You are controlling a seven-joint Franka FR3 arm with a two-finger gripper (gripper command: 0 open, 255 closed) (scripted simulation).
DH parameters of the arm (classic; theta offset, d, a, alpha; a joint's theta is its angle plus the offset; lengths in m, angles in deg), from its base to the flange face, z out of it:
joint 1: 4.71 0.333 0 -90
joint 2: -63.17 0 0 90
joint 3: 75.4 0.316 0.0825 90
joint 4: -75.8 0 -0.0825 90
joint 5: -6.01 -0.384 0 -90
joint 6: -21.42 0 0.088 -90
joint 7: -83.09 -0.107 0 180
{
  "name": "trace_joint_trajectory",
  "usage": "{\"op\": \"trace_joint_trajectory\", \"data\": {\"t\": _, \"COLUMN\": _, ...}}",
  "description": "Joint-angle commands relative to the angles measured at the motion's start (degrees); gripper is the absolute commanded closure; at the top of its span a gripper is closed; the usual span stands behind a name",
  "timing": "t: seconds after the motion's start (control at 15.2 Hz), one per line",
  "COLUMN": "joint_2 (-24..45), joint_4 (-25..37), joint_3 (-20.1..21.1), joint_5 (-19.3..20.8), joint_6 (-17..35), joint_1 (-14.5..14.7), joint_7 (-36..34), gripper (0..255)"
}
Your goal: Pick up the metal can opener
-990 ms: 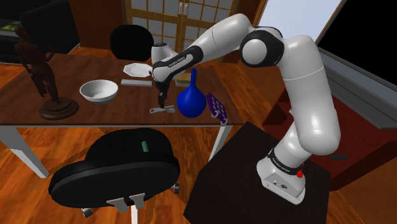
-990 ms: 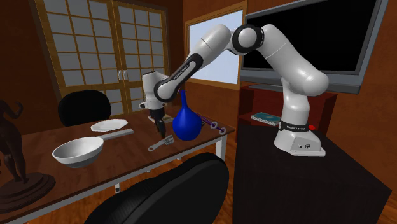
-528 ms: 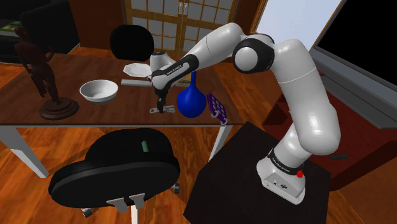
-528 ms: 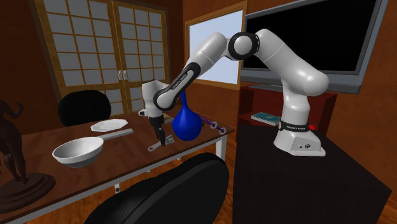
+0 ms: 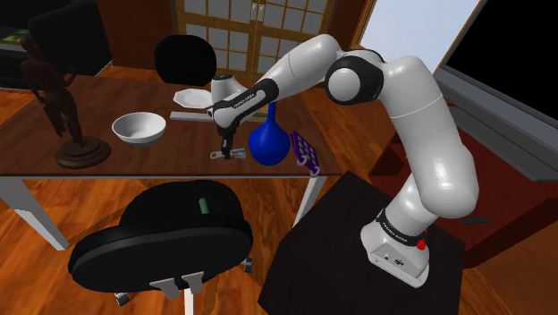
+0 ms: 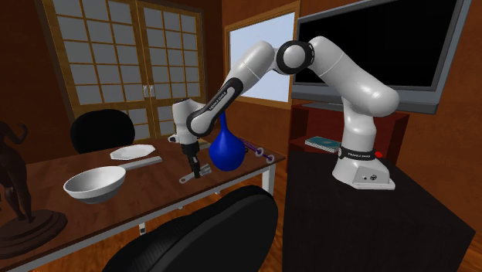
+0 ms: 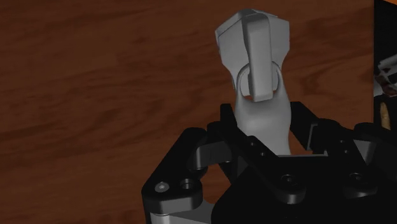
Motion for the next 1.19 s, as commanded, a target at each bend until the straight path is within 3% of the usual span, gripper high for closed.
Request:
{"op": "trace_joint_trajectory", "data": {"t": 0.0, "joint_2": 0.0, "joint_4": 0.0, "joint_3": 0.0, "joint_5": 0.0, "joint_6": 0.0, "joint_1": 0.0, "joint_7": 0.0, "gripper": 255}}
{"op": "trace_joint_trajectory", "data": {"t": 1.12, "joint_2": -7.8, "joint_4": -1.8, "joint_3": 0.2, "joint_5": -0.3, "joint_6": -5.9, "joint_1": -0.1, "joint_7": 0.5, "gripper": 255}}
